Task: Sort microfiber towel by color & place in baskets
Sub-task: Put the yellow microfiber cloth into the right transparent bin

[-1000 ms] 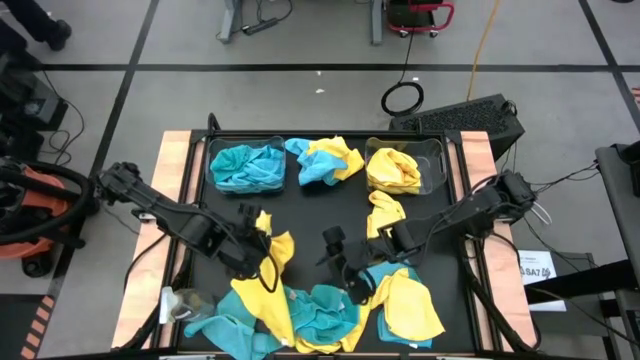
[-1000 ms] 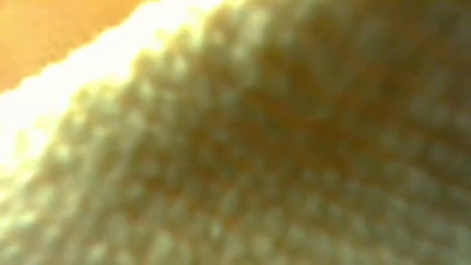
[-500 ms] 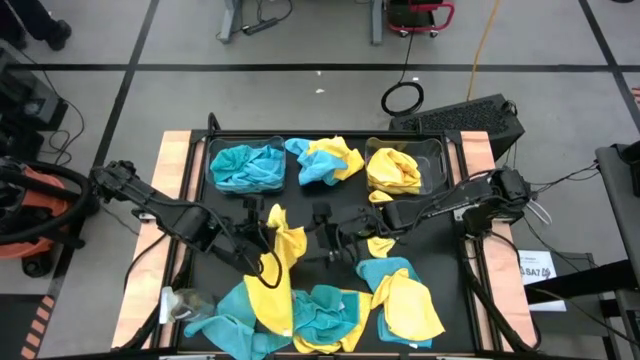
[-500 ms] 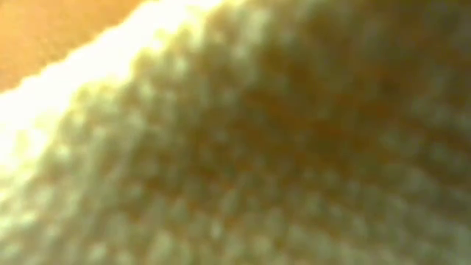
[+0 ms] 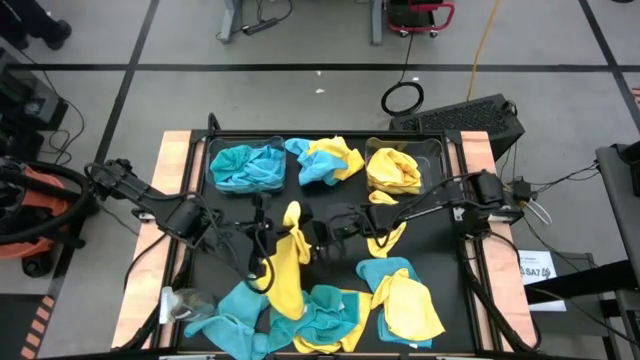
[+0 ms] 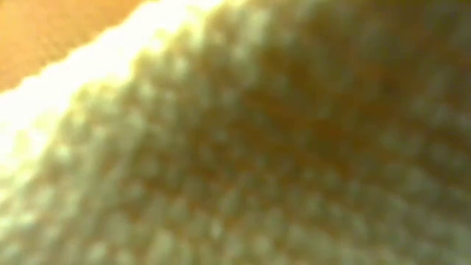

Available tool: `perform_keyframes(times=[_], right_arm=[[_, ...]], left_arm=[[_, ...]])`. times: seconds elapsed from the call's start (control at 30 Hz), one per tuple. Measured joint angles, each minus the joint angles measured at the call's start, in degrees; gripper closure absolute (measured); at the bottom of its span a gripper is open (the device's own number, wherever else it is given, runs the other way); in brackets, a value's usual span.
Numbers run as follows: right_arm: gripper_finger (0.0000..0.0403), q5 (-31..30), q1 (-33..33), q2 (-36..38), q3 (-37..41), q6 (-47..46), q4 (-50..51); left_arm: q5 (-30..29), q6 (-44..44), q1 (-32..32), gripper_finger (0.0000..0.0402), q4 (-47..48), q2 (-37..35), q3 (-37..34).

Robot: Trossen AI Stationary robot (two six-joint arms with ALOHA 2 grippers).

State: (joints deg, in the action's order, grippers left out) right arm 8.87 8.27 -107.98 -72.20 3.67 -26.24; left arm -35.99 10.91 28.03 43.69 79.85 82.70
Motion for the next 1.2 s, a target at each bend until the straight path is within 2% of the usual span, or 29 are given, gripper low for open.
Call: perform_keyframes(times=[0.13,0.27,0.37,0.53,0.57,0.73,0.97,1.2], right_arm=[[0.0107,2.37,0.06,-0.73,0.00,0.01,-3.54],[0.0156,2.47,0.04,-0.80,0.00,0.71,-4.01],[0.0221,2.48,0.04,-0.80,0.00,1.66,-4.99],[0.0368,2.46,0.04,-0.80,0.00,3.29,-5.31],[0.0385,2.43,0.04,-0.80,0.00,3.58,-4.74],[0.0395,-0.84,-0.07,0.45,0.00,4.78,1.28],[0.0401,-11.53,-0.04,7.26,0.00,9.20,17.02],[0.0402,-24.41,-0.02,17.79,-0.03,11.05,34.37]], left_arm=[[0.06,2.97,0.00,0.0398,-1.93,0.00,0.00],[0.11,5.63,0.00,0.0398,-3.65,0.00,0.00],[0.11,6.65,-0.13,0.0398,-5.16,0.00,0.00],[0.13,7.87,-0.17,0.0398,-6.30,0.00,0.00],[0.15,7.87,-0.17,0.0398,-6.28,0.00,0.00],[0.28,7.87,0.25,0.0398,-6.11,0.00,0.00],[-0.78,7.26,1.66,0.0398,-3.97,-0.09,0.00],[-1.99,0.09,1.23,0.0398,4.44,-0.09,0.00]])
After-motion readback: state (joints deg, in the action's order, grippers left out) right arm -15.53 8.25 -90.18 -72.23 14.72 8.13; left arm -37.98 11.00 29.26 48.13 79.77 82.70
